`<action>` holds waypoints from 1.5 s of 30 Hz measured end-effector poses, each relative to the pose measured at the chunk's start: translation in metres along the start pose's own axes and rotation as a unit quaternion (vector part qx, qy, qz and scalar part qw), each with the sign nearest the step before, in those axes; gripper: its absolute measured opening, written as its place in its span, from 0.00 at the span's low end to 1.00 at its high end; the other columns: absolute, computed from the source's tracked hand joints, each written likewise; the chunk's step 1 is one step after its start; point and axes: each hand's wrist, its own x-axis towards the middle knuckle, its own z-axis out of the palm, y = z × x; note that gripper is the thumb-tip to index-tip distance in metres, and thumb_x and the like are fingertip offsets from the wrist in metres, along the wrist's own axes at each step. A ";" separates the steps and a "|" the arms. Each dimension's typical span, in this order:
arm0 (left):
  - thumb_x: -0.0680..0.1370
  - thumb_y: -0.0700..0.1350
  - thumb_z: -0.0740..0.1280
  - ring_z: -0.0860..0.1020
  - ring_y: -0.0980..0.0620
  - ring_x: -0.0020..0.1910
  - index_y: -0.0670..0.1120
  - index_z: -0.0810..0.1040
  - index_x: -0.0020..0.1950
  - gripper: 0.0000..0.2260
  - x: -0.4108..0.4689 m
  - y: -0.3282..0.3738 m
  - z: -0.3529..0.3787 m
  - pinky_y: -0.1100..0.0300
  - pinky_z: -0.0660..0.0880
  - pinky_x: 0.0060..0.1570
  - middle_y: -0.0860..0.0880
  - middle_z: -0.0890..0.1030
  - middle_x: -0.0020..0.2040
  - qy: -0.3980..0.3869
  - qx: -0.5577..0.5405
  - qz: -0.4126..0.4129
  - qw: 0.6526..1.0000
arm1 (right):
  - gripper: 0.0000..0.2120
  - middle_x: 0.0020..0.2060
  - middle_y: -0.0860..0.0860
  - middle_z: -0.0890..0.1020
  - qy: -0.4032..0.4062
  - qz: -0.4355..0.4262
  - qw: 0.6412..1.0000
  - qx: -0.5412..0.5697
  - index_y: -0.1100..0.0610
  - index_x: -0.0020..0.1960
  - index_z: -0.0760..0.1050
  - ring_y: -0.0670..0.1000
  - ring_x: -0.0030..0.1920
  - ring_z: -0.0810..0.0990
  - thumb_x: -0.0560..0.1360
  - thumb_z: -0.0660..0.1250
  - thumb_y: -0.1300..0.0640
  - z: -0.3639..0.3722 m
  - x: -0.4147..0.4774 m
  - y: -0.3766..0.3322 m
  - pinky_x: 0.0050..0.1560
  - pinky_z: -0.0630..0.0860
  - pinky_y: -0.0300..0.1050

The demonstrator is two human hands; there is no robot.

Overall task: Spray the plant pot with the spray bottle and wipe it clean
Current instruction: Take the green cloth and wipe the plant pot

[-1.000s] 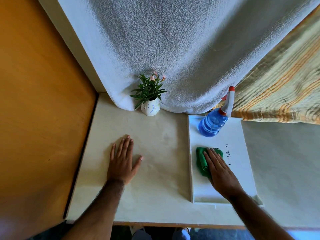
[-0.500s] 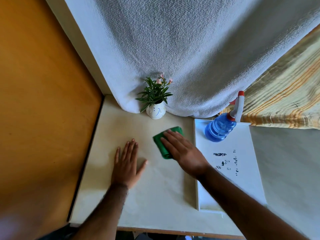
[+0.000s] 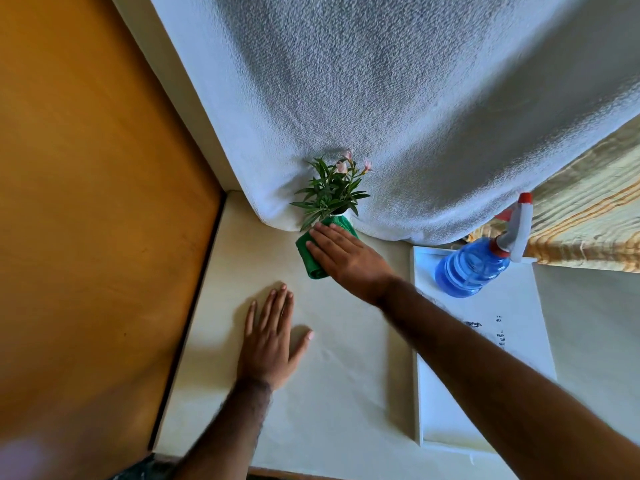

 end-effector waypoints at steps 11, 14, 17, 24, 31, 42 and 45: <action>0.81 0.66 0.60 0.59 0.44 0.84 0.44 0.58 0.85 0.39 0.000 -0.001 -0.001 0.36 0.65 0.79 0.44 0.60 0.85 -0.029 0.015 -0.006 0.999 | 0.20 0.70 0.66 0.76 -0.034 0.017 0.997 0.061 0.69 0.70 0.75 0.66 0.72 0.73 0.78 0.68 0.71 0.018 0.000 0.002 0.70 0.73 0.64; 0.80 0.67 0.60 0.60 0.44 0.84 0.44 0.58 0.84 0.40 0.001 -0.001 -0.002 0.36 0.66 0.78 0.44 0.60 0.85 -0.031 0.020 -0.004 0.999 | 0.20 0.69 0.67 0.76 -0.047 0.017 0.995 0.081 0.69 0.70 0.74 0.67 0.72 0.72 0.79 0.68 0.71 0.021 -0.004 -0.001 0.70 0.72 0.65; 0.80 0.66 0.62 0.60 0.45 0.84 0.43 0.59 0.84 0.40 0.002 -0.001 -0.003 0.37 0.65 0.79 0.44 0.61 0.85 -0.027 0.018 -0.003 0.999 | 0.20 0.69 0.67 0.76 -0.069 0.021 0.992 0.108 0.70 0.70 0.74 0.68 0.71 0.73 0.79 0.68 0.71 0.023 -0.007 -0.003 0.69 0.73 0.66; 0.80 0.66 0.61 0.60 0.45 0.84 0.43 0.59 0.84 0.39 0.002 0.000 -0.005 0.36 0.66 0.78 0.44 0.60 0.85 -0.026 0.018 -0.007 0.999 | 0.18 0.70 0.64 0.76 -0.004 -0.019 0.995 0.097 0.67 0.71 0.74 0.64 0.73 0.72 0.82 0.60 0.68 0.010 0.004 -0.007 0.75 0.68 0.62; 0.81 0.66 0.59 0.59 0.46 0.85 0.44 0.58 0.84 0.39 0.002 0.000 -0.003 0.36 0.65 0.79 0.44 0.59 0.86 -0.029 0.018 -0.005 0.999 | 0.16 0.66 0.65 0.80 0.016 -0.017 0.997 0.067 0.68 0.66 0.78 0.65 0.68 0.77 0.80 0.63 0.69 0.006 0.015 0.002 0.71 0.72 0.64; 0.82 0.66 0.57 0.56 0.47 0.85 0.45 0.54 0.85 0.39 0.000 -0.003 0.004 0.38 0.59 0.82 0.46 0.56 0.87 -0.033 0.015 -0.004 0.999 | 0.21 0.64 0.68 0.80 -0.062 0.020 0.978 0.200 0.71 0.66 0.77 0.69 0.67 0.78 0.73 0.71 0.76 0.020 0.003 -0.003 0.70 0.70 0.68; 0.82 0.66 0.57 0.57 0.47 0.85 0.45 0.56 0.85 0.38 0.000 -0.004 0.003 0.38 0.60 0.81 0.45 0.57 0.86 -0.028 0.016 -0.002 0.999 | 0.19 0.67 0.66 0.78 -0.048 0.034 0.980 0.188 0.69 0.69 0.75 0.67 0.70 0.75 0.79 0.64 0.73 0.017 -0.001 -0.008 0.73 0.68 0.66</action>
